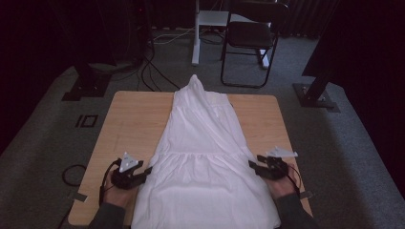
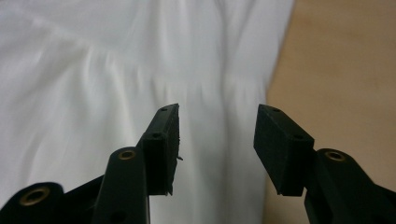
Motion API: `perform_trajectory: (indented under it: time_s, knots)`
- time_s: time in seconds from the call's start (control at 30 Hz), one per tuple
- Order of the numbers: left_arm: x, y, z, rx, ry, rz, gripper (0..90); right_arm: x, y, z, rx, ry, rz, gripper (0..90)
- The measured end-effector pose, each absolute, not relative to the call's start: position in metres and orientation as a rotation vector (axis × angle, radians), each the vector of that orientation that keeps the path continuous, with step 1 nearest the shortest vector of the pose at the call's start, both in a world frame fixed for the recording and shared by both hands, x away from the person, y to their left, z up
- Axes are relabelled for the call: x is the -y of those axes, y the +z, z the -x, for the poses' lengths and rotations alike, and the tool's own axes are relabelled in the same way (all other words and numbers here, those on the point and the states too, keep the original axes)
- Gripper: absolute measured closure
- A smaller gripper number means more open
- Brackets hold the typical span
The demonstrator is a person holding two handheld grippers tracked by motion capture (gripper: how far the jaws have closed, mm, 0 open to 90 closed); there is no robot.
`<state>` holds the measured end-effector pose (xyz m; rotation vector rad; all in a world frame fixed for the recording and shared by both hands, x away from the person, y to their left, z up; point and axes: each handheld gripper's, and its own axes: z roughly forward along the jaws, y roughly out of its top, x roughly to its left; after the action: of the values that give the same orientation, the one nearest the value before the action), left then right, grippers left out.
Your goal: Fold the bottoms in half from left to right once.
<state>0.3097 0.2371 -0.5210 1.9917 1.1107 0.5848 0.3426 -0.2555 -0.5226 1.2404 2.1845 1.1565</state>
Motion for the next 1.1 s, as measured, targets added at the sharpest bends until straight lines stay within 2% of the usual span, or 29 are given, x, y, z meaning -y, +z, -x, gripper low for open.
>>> perform_trajectory:
  time_s: [0.1,0.27,0.3,0.37,0.4,0.43,0.63,0.77,0.9,0.97,1.1]
  knots:
    - [-0.230,-0.519,-0.331,-1.122,0.595,-1.982,51.3,0.233,-0.523,-0.387,-2.233,1.193,-1.231,49.7]
    - [-0.213,-0.524,-0.348,-1.100,0.587,-2.013,50.0,0.208,-0.545,-0.431,-2.315,1.118,-1.308,49.2]
    - [-0.210,-0.526,-0.349,-1.094,0.584,-2.023,49.6,0.205,-0.550,-0.434,-2.329,1.111,-1.321,53.5]
    - [-0.206,-0.529,-0.350,-1.085,0.576,-2.043,49.2,0.201,-0.553,-0.436,-2.348,1.101,-1.324,77.8]
    - [-0.206,-0.529,-0.350,-1.085,0.576,-2.043,48.8,0.201,-0.553,-0.436,-2.348,1.101,-1.324,77.8]
    - [-0.202,-0.534,-0.351,-1.084,0.570,-2.065,48.8,0.200,-0.541,-0.427,-2.278,1.080,-1.239,88.5]
    - [-0.192,-0.548,-0.352,-1.078,0.522,-2.130,48.8,0.216,-0.500,-0.411,-2.013,1.123,-1.191,88.7]
    - [-0.191,-0.549,-0.353,-1.075,0.506,-2.124,48.8,0.224,-0.531,-0.430,-2.084,0.992,-1.289,88.4]
    - [-0.194,-0.536,-0.361,-1.106,0.553,-2.065,46.5,0.225,-0.559,-0.438,-2.119,0.936,-1.365,88.3]
    - [-0.191,-0.529,-0.373,-1.130,0.568,-2.028,44.4,0.225,-0.560,-0.438,-2.105,0.952,-1.368,88.2]
    - [-0.176,-0.532,-0.400,-1.161,0.550,-2.063,39.1,0.227,-0.559,-0.438,-2.114,0.954,-1.371,86.3]
